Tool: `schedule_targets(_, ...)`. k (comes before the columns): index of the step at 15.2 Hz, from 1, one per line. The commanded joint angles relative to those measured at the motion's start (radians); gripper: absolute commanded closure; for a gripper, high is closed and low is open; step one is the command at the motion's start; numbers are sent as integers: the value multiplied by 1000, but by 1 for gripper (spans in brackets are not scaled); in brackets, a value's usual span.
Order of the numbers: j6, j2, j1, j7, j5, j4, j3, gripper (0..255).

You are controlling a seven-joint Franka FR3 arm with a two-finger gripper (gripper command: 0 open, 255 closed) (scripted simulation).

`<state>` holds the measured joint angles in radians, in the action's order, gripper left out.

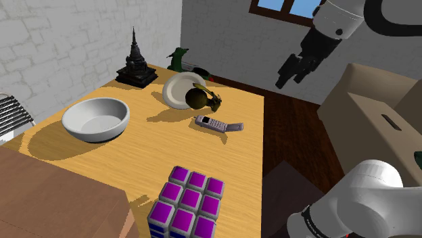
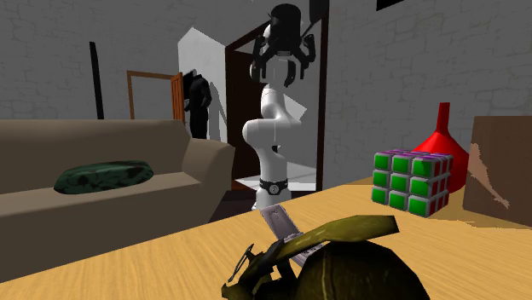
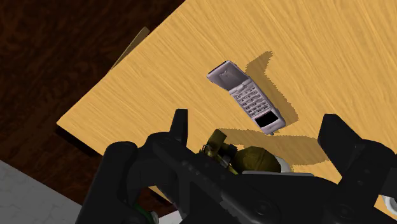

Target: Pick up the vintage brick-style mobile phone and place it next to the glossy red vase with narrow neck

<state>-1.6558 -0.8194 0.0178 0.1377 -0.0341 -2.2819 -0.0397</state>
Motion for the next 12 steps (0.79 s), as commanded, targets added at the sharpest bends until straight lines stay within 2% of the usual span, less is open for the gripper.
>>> schedule_targets(1, 0, 0, 0, 0, 0, 0, 0, 0)
schedule_targets(12, -309, 288, 55, -193, -10, -83, 63, 0)
